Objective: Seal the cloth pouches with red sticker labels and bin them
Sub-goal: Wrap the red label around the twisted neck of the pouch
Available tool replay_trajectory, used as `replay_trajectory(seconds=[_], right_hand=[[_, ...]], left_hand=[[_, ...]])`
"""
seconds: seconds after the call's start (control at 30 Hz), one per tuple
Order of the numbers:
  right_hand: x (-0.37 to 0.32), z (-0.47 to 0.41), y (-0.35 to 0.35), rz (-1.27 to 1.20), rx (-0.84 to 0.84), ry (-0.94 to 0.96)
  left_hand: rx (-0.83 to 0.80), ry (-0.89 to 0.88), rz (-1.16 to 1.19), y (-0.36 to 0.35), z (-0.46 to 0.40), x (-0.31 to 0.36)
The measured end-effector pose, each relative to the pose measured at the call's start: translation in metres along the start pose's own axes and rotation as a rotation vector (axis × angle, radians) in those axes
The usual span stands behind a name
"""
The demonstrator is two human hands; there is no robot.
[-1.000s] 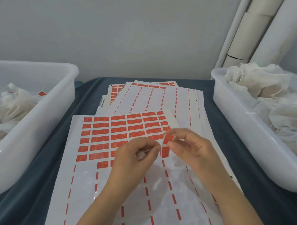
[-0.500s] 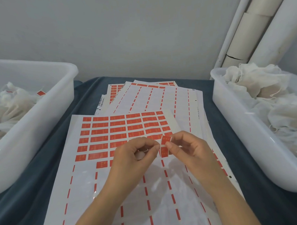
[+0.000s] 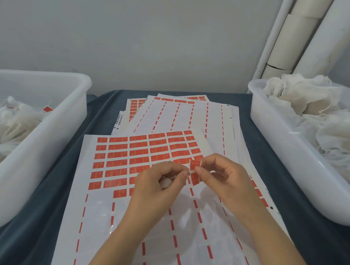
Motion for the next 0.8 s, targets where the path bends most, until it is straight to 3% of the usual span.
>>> replay_trajectory(seconds=[0.27, 0.47, 0.6, 0.8], right_hand=[[-0.003, 0.002, 0.0, -0.023, 0.013, 0.013], [-0.002, 0.0, 0.012, -0.11, 0.089, -0.059], [-0.001, 0.002, 0.0, -0.115, -0.018, -0.131], [0.001, 0.003, 0.005, -0.164, 0.025, -0.12]], left_hand=[[0.007, 0.04, 0.004, 0.0, -0.001, -0.004], [-0.005, 0.25, 0.3, 0.004, 0.0, -0.016], [-0.034, 0.233, 0.309, 0.003, -0.001, -0.012], [-0.064, 0.209, 0.294, 0.0, -0.001, -0.013]])
Point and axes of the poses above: each hand's wrist, its own z-axis away from the middle knuckle, its own y-axis out of the back of the hand, x = y × z, the point moved 8 cm from there along -z, towards the middle knuckle, and after that the axes turned 12 degrees about -z, right-handed, at the moved point
